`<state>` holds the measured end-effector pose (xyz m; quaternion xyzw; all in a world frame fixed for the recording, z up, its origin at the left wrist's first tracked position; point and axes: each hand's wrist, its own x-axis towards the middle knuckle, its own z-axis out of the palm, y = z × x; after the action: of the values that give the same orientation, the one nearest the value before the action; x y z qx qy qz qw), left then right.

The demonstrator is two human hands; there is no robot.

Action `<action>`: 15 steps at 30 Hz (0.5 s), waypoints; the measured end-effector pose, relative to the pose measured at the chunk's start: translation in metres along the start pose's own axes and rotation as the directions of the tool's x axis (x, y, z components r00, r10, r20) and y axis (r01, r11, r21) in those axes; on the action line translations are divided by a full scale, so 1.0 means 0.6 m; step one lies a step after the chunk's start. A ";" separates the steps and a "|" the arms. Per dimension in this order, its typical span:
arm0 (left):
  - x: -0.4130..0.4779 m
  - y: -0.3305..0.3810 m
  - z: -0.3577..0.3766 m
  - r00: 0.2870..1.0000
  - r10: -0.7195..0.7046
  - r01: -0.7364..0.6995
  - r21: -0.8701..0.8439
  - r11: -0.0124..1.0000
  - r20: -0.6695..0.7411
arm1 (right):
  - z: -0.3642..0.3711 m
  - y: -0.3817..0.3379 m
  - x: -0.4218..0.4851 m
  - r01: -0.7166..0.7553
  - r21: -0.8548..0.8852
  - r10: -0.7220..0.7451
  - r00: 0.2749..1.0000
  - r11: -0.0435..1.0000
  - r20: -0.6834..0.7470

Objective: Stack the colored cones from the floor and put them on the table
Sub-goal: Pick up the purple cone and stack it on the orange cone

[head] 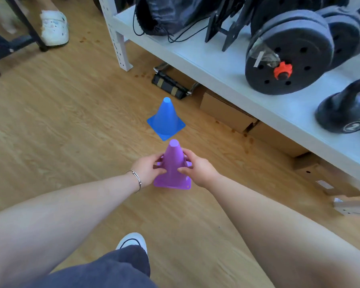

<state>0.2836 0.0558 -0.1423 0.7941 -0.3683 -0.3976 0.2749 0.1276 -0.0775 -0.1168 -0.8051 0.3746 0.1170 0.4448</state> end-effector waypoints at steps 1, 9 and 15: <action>0.002 0.015 0.004 1.000 0.019 -0.019 0.011 1.000 0.004 | -0.011 0.007 -0.009 -0.002 0.011 0.002 1.000 1.000 -0.017; 0.005 0.152 0.052 0.988 0.140 -0.146 0.091 0.985 0.070 | -0.106 0.072 -0.100 -0.027 0.126 0.044 0.990 0.992 -0.135; 0.004 0.279 0.082 0.959 0.251 -0.276 0.240 0.931 0.131 | -0.193 0.117 -0.185 -0.012 0.227 0.068 0.968 0.974 -0.241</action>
<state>0.1818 -0.0499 -0.0472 0.7458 -0.5329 -0.3445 0.2029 -0.0159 -0.1378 -0.0364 -0.7502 0.4542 -0.0182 0.4802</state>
